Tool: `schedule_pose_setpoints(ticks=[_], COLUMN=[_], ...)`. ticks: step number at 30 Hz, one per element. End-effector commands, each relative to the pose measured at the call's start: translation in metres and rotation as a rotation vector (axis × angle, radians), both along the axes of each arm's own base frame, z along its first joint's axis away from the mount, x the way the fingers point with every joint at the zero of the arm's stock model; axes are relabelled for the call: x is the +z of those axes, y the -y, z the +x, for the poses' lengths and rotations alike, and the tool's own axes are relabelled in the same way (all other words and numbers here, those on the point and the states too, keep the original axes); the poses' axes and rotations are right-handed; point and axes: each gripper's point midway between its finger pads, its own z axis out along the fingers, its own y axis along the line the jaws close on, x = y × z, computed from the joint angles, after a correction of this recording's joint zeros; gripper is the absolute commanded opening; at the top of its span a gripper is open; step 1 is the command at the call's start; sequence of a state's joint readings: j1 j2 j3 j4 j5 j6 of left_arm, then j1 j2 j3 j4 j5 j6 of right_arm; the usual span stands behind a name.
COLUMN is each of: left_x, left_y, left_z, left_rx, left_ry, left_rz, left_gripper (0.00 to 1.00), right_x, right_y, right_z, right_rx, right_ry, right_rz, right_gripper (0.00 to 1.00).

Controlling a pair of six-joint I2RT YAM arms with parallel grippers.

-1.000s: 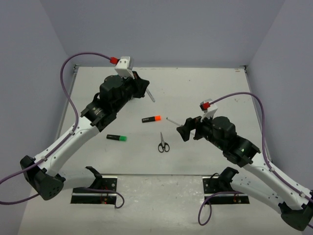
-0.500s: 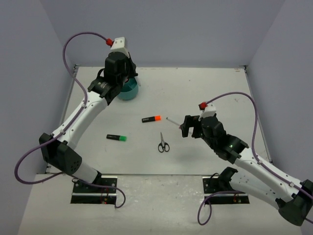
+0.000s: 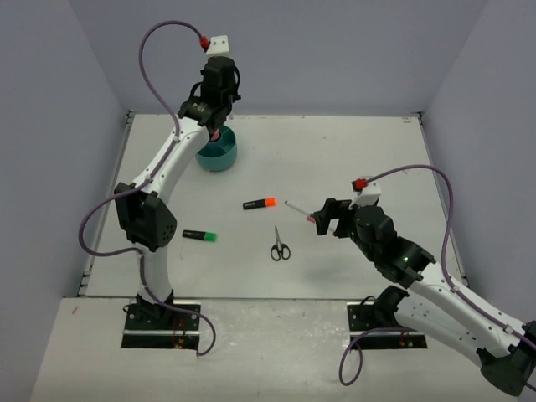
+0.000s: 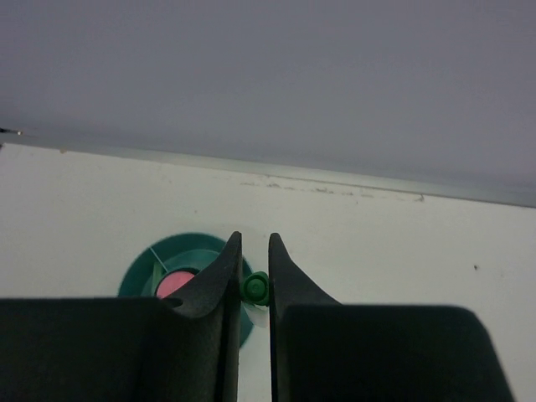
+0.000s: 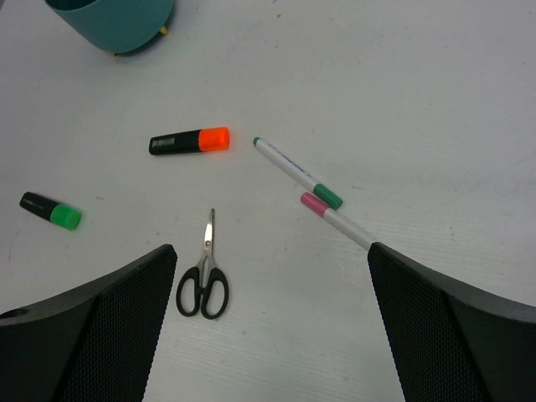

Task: Sort the stationery into containers
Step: Place the pen in the storage box.

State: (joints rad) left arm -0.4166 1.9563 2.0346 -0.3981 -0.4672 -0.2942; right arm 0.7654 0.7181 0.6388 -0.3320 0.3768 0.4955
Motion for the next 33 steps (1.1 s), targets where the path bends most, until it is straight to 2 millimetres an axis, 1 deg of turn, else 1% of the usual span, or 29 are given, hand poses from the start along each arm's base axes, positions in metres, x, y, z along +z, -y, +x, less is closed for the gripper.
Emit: schedule_pose_setpoints(ticks=[1, 3, 4, 6, 9, 15, 20, 26, 33], left_x=[0.001, -0.002, -0.011, -0.016, -0.031, -0.063, -0.083, -0.085, -0.072], left_y=[-0.032, -0.038, -0.042, -0.051, -0.064, -0.072, -0.072, -0.071, -0.068], left_z=[0.035, 0.046, 0.054, 0.061, 0.070, 0.085, 0.087, 0.085, 0.082], left_rx=[0.090, 0.095, 0.091, 0.096, 0.106, 0.089, 0.073, 0.064, 0.047], left_ry=[0.024, 0.029, 0.021, 0.017, -0.002, -0.041, -0.070, -0.075, -0.054], left_rz=[0.102, 0.107, 0.117, 0.109, 0.095, 0.101, 0.075, 0.064, 0.041], left_gripper=[0.00, 0.00, 0.00, 0.00, 0.00, 0.00, 0.00, 0.00, 0.00], right_x=[0.003, 0.000, -0.001, -0.003, -0.004, -0.005, -0.007, -0.008, -0.009], right_y=[0.005, 0.008, 0.008, 0.008, 0.008, 0.008, 0.008, 0.006, 0.006], right_z=[0.006, 0.007, 0.007, 0.007, 0.007, 0.007, 0.008, 0.008, 0.008], right_rx=[-0.056, -0.071, -0.076, -0.079, -0.079, -0.079, -0.083, -0.076, -0.072], right_ry=[0.010, -0.002, -0.010, -0.017, -0.021, -0.022, -0.027, -0.033, -0.035], right_rz=[0.013, 0.000, -0.007, -0.013, -0.015, -0.017, -0.024, -0.028, -0.029], right_gripper=[0.99, 0.99, 0.99, 0.99, 0.99, 0.99, 0.99, 0.99, 0.99])
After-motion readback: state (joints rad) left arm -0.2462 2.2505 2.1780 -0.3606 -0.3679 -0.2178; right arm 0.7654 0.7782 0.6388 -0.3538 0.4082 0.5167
